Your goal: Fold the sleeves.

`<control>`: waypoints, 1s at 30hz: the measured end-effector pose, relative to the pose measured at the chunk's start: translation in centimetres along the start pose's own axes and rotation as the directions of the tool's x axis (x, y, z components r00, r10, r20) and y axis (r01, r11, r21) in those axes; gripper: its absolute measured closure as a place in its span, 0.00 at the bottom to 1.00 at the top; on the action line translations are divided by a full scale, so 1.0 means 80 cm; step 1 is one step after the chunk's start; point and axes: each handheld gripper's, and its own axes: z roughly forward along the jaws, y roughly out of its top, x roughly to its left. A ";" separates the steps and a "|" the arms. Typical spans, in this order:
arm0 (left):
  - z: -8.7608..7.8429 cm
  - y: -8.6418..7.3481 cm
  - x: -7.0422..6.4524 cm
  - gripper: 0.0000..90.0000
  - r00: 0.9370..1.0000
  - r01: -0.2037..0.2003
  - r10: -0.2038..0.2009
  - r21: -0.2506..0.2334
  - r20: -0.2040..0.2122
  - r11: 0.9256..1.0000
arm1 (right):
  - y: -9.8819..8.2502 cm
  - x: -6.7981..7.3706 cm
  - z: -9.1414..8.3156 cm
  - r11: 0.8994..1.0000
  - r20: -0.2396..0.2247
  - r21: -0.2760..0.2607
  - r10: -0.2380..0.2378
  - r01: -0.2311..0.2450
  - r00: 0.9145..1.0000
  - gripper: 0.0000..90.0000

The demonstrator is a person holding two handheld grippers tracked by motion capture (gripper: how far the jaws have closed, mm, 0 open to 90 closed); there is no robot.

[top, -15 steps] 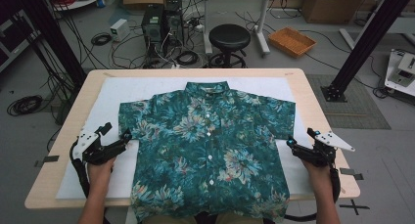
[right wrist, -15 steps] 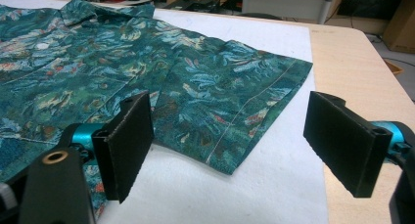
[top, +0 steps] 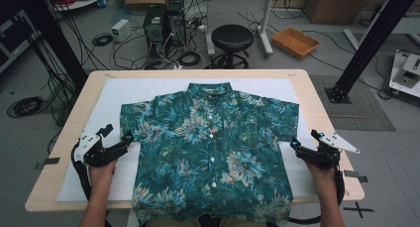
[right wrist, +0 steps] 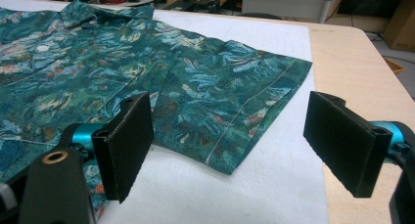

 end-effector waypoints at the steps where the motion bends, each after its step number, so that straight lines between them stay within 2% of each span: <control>1: 0.000 0.000 0.000 0.21 1.000 0.000 0.000 0.000 0.000 1.000 | 0.000 0.000 0.000 1.000 -0.002 0.001 0.002 -0.002 1.000 0.21; 6: 0.001 0.000 0.001 0.21 1.000 0.009 -0.009 0.005 -0.003 1.000 | 0.000 0.002 0.001 1.000 -0.003 0.006 -0.022 0.022 1.000 0.21; 9: 0.001 0.001 0.001 0.21 1.000 0.004 -0.004 0.013 -0.001 1.000 | 0.001 0.002 0.003 1.000 -0.008 0.022 -0.015 0.015 1.000 0.21; 14: 0.002 0.001 0.000 0.21 1.000 0.002 -0.002 0.019 -0.003 1.000 | 0.007 -0.007 0.012 0.995 -0.004 0.083 0.057 -0.056 0.998 0.21; 17: 0.002 0.001 0.000 0.21 1.000 0.003 -0.003 0.019 -0.005 1.000 | 0.012 -0.008 0.014 0.994 0.003 0.078 0.078 -0.078 0.997 0.21; 20: 0.002 0.001 0.000 0.21 1.000 0.002 -0.002 0.018 -0.005 1.000 | 0.024 -0.011 0.017 0.993 0.019 0.071 0.088 -0.089 0.996 0.21; 21: 0.002 0.001 0.000 0.21 1.000 0.005 -0.005 0.019 -0.005 1.000 | 0.033 -0.014 0.021 0.990 0.042 0.090 0.105 -0.108 0.994 0.21; 23: 0.002 0.001 0.000 0.21 1.000 0.008 -0.008 0.020 -0.006 1.000 | 0.040 -0.017 0.025 0.988 0.059 0.101 0.111 -0.117 0.992 0.22; 24: 0.002 0.001 0.001 0.21 1.000 0.007 -0.007 0.021 -0.006 1.000 | 0.044 -0.018 0.027 0.987 0.066 0.106 0.118 -0.125 0.991 0.25; 27: 0.003 0.001 0.001 0.21 1.000 0.014 -0.014 0.028 -0.010 1.000 | 0.050 -0.021 0.033 0.984 0.085 0.129 0.111 -0.122 0.990 0.28; 29: 0.003 0.001 0.001 0.21 1.000 0.012 -0.011 0.031 -0.013 0.999 | 0.055 -0.023 0.043 0.982 0.122 0.156 0.091 -0.109 0.988 0.28; 30: 0.004 0.001 0.001 0.21 1.000 0.009 -0.009 0.031 -0.012 0.999 | 0.057 -0.024 0.048 0.978 0.132 0.170 0.095 -0.117 0.987 0.28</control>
